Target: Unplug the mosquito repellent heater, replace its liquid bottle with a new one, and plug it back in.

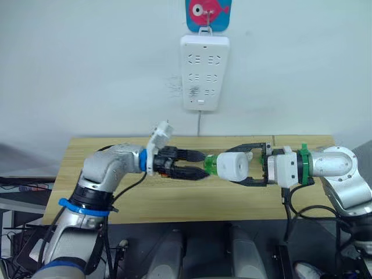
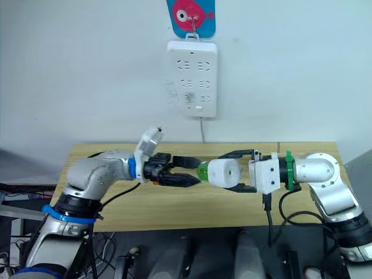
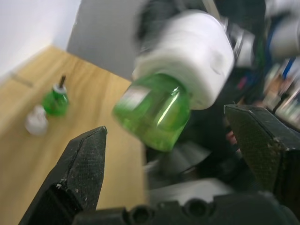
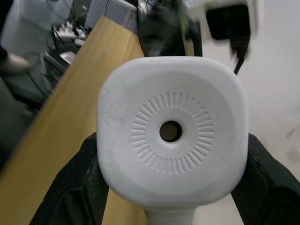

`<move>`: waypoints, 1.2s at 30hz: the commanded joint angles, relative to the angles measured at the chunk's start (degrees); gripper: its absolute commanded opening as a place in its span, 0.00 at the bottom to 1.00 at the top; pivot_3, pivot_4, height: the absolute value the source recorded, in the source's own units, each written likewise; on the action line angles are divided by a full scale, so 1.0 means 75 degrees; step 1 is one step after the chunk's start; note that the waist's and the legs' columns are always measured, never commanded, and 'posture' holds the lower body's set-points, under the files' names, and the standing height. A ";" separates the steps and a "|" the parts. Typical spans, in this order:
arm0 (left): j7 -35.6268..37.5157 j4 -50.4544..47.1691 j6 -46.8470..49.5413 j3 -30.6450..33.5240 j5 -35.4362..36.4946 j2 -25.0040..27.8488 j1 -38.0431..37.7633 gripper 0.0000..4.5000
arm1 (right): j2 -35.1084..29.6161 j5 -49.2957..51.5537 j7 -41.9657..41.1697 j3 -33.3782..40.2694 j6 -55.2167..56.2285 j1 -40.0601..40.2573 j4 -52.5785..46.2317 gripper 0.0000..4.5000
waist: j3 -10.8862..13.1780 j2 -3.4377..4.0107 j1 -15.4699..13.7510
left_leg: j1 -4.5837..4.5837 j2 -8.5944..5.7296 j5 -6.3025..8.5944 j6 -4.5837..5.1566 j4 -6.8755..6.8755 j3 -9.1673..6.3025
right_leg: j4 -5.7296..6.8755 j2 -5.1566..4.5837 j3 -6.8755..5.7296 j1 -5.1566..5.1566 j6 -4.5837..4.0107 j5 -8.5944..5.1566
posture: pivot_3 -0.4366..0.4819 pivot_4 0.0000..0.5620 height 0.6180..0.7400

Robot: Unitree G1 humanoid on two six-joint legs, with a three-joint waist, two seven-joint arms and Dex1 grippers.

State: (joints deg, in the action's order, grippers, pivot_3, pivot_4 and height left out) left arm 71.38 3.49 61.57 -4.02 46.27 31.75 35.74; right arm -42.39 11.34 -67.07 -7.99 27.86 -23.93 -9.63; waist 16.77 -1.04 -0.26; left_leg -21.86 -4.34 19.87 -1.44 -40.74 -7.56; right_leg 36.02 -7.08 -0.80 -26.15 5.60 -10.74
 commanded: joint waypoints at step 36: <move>0.0755 -0.0752 -0.0158 -0.0363 0.0381 0.0066 0.0479 1.00 | 0.0625 0.0732 0.0348 -0.0573 0.3266 -0.0490 0.0880 0.67 | 0.0001 0.0002 0.0066 | 0.0001 -0.0001 -0.0001 -0.0005 -0.0001 -0.0011 | 0.0002 0.0000 0.0007 -0.0002 -0.0002 0.0000 | 0.53 0.53 1.00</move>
State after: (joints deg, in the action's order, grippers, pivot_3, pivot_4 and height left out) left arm 76.87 -1.59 59.89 -7.27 48.14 32.00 38.63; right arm -37.65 15.36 -65.65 -12.58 51.53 -27.70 -0.47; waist 16.78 -1.03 0.24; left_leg -21.85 -4.35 19.87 -1.48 -40.74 -7.65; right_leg 36.04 -7.09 -0.75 -26.16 5.58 -10.74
